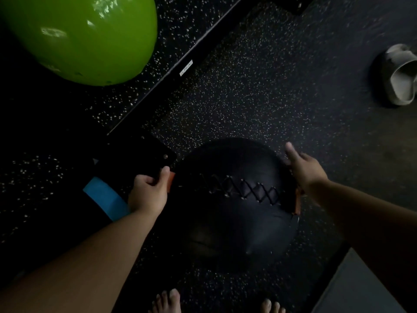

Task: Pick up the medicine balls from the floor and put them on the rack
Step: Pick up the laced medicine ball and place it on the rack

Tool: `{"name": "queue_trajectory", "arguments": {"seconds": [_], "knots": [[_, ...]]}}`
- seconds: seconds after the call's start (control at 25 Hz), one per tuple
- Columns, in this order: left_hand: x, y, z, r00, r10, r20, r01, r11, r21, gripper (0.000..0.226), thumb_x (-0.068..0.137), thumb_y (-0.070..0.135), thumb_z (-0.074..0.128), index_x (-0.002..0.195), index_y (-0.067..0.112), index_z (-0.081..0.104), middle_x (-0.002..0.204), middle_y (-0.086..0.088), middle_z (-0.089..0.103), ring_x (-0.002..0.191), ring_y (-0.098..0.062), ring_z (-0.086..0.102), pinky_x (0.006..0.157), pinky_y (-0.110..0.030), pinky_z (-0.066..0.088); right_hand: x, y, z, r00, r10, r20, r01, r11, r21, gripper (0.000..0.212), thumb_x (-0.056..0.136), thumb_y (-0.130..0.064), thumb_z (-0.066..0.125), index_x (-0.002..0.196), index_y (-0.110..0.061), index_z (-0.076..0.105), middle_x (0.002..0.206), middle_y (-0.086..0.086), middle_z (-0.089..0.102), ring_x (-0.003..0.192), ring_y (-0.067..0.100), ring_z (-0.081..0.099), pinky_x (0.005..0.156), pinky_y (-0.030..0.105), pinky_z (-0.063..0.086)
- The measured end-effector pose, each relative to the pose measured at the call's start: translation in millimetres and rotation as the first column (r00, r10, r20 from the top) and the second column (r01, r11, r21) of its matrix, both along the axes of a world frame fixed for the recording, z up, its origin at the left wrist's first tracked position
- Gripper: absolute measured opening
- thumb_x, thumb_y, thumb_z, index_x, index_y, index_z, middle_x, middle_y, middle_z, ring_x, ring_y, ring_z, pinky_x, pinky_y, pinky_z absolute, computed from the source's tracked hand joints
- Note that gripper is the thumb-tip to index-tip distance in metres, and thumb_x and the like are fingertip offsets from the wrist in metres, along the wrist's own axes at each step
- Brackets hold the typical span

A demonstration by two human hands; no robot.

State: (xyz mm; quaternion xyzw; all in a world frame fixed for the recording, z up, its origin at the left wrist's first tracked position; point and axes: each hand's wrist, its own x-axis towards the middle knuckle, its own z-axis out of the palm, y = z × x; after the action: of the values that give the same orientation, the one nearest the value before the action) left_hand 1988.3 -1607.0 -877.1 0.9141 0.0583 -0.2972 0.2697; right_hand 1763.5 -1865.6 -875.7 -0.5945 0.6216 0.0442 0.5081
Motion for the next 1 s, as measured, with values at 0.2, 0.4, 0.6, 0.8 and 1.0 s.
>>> {"name": "queue_trajectory", "arguments": {"seconds": [0.2, 0.4, 0.6, 0.8, 1.0], "knots": [[-27.2, 2.6, -11.7, 0.84, 0.189, -0.509, -0.298, 0.944, -0.142, 0.16, 0.025, 0.108, 0.064, 0.163, 0.029, 0.043, 0.162, -0.013, 0.05, 0.145, -0.04, 0.05, 0.12, -0.067, 0.036, -2.7, 13.2, -30.3, 0.985, -0.135, 0.112, 0.104, 0.964, 0.245, 0.066, 0.077, -0.078, 0.068, 0.12, -0.027, 0.072, 0.12, 0.005, 0.076, 0.104, 0.025, 0.074, 0.091, 0.041, 0.057], [-32.3, 2.2, -5.1, 0.792, 0.206, -0.575, -0.405, 0.882, -0.241, 0.145, 0.028, 0.1, 0.074, 0.156, 0.038, 0.048, 0.158, -0.012, 0.052, 0.14, -0.04, 0.053, 0.119, -0.065, 0.039, -3.5, 12.3, -25.2, 0.968, -0.148, 0.204, 0.076, 0.943, 0.323, 0.089, 0.055, -0.082, 0.08, 0.126, -0.03, 0.072, 0.118, 0.005, 0.078, 0.104, 0.028, 0.075, 0.096, 0.048, 0.058], [-57.2, -0.4, 33.2, 0.786, 0.195, -0.587, -0.417, 0.868, -0.27, 0.159, 0.016, 0.104, 0.072, 0.159, 0.038, 0.047, 0.158, -0.013, 0.053, 0.141, -0.04, 0.053, 0.119, -0.066, 0.04, -16.3, -4.5, 28.3, 0.956, -0.109, 0.274, 0.048, 0.974, 0.22, 0.084, 0.057, -0.079, 0.081, 0.127, -0.031, 0.072, 0.123, 0.002, 0.075, 0.109, 0.024, 0.073, 0.1, 0.045, 0.056], [-74.6, -33.6, 132.2, 0.808, 0.158, -0.567, -0.419, 0.83, -0.367, 0.162, 0.013, 0.103, 0.073, 0.16, 0.039, 0.046, 0.158, -0.012, 0.054, 0.14, -0.038, 0.054, 0.12, -0.063, 0.041, -37.4, -40.3, 156.1, 0.933, -0.06, 0.354, 0.037, 0.997, 0.072, 0.083, 0.059, -0.076, 0.075, 0.129, -0.03, 0.069, 0.114, -0.012, 0.073, 0.088, 0.0, 0.074, 0.068, 0.013, 0.054], [-80.7, -66.2, 290.9, 0.921, 0.096, -0.378, -0.318, 0.745, -0.586, 0.129, 0.031, 0.103, 0.072, 0.147, 0.047, 0.055, 0.151, -0.003, 0.06, 0.134, -0.03, 0.059, 0.115, -0.058, 0.046, -54.6, -67.1, 321.7, 0.892, 0.022, 0.452, 0.033, 0.993, -0.113, 0.101, 0.053, -0.091, 0.072, 0.135, -0.033, 0.066, 0.127, -0.016, 0.067, 0.104, -0.005, 0.063, 0.088, 0.018, 0.045]]}}
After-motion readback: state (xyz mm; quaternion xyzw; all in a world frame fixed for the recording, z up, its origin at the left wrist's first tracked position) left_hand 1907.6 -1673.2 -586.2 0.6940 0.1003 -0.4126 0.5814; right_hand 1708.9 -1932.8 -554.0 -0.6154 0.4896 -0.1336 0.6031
